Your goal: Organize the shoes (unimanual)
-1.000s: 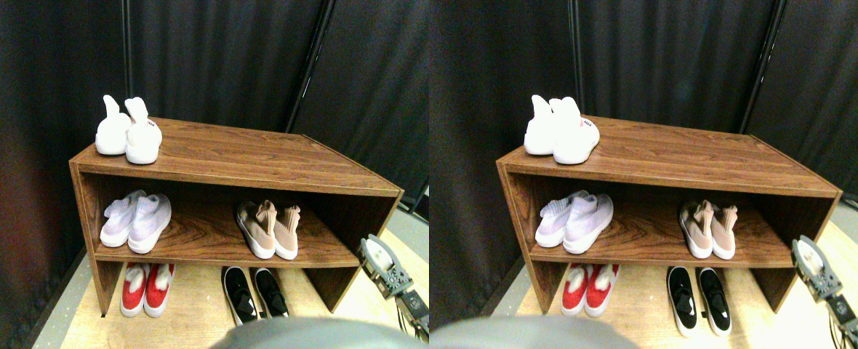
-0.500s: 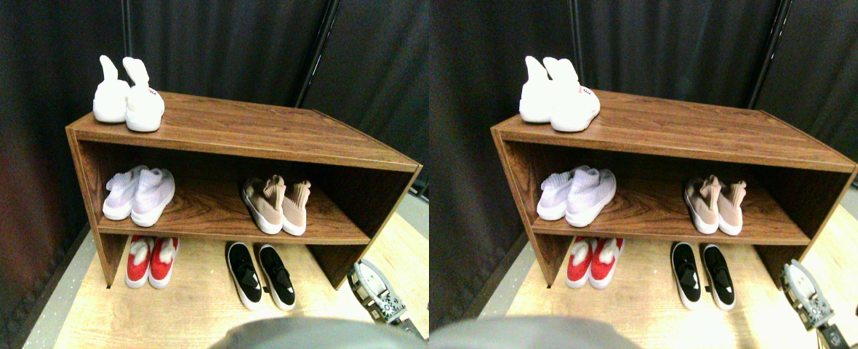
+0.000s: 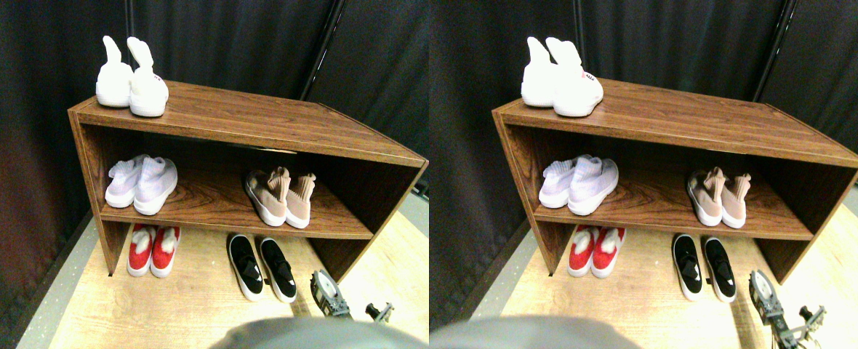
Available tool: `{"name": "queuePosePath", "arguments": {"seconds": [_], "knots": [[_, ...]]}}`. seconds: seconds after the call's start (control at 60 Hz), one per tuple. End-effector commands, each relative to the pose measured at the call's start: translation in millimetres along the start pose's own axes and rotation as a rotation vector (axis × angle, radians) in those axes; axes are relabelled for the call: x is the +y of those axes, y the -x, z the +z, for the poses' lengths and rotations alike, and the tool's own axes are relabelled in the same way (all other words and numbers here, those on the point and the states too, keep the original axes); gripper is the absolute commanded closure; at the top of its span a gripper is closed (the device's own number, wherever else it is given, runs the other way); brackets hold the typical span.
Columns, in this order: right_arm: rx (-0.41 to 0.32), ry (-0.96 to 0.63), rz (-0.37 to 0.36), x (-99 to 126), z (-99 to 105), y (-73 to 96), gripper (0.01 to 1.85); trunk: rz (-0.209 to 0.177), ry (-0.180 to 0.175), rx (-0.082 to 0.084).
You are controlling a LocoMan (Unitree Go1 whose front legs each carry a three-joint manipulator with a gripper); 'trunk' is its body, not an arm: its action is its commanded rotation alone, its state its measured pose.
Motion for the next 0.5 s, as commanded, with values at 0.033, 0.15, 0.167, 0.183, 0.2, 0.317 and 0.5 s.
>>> {"name": "queuePosePath", "arguments": {"seconds": [0.033, 0.15, 0.167, 0.183, 0.2, 0.317, 0.5], "knots": [[-0.047, -0.043, -0.034, -8.7, 2.6, -15.8, 1.80, 0.014, 0.025, 0.020], [-0.063, -0.067, -0.060, -14.5, 3.2, -32.0, 1.80, 0.019, 0.027, 0.017], [-0.063, -0.067, -0.060, -14.5, 3.2, -32.0, 1.80, 0.019, 0.027, 0.017], [-0.065, -0.069, -0.066, -15.1, 3.4, -35.0, 1.80, 0.020, 0.027, 0.017], [-0.064, -0.076, -0.070, -15.4, 3.5, -38.1, 1.80, 0.020, 0.027, 0.017], [-0.063, -0.072, -0.089, -17.5, 5.8, -54.5, 1.80, 0.022, 0.029, 0.015], [-0.075, -0.047, -0.116, -18.4, 5.6, -63.2, 1.80, 0.030, 0.039, 0.014]]}}
